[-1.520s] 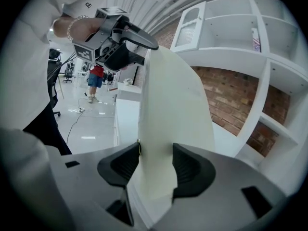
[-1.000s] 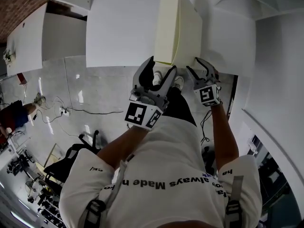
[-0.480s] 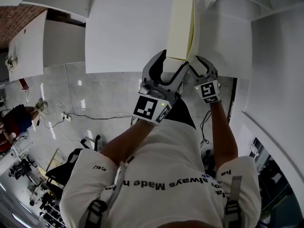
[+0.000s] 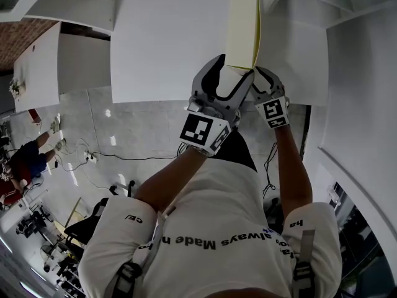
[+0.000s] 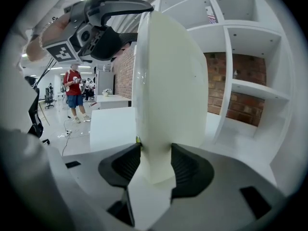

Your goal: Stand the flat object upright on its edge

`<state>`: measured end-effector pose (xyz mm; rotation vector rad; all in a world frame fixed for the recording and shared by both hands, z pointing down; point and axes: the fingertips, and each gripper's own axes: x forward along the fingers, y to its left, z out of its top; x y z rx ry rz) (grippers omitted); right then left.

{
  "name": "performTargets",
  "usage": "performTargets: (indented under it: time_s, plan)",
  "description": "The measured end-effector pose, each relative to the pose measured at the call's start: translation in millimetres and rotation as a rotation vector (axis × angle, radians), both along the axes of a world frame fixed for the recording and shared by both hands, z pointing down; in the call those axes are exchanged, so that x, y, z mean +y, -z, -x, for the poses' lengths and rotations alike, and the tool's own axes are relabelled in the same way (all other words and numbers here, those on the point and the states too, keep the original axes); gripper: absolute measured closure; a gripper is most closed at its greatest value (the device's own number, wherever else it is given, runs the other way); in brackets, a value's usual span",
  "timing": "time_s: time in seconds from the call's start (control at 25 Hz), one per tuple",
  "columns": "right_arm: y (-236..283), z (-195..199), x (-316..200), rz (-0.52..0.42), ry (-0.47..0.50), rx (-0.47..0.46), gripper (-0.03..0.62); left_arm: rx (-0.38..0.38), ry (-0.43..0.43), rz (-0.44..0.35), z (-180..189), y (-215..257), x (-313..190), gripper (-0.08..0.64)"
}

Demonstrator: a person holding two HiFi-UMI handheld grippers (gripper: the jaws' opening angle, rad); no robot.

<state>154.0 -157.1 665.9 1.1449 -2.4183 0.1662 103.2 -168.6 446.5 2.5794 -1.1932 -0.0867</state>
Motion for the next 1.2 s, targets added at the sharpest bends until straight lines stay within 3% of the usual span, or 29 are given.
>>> performTargets:
  time_s: [0.4, 1.2]
  plan:
    - [-5.6, -14.4, -33.3, 0.015, -0.085, -0.038, 0.402, 0.000, -0.168, 0.008, -45.0, -2.9, -30.8, 0.275]
    - [-10.9, -44.9, -106.2, 0.028, -0.219, -0.040, 0.425, 0.047, -0.305, 0.079, -74.0, -11.5, -109.6, 0.275]
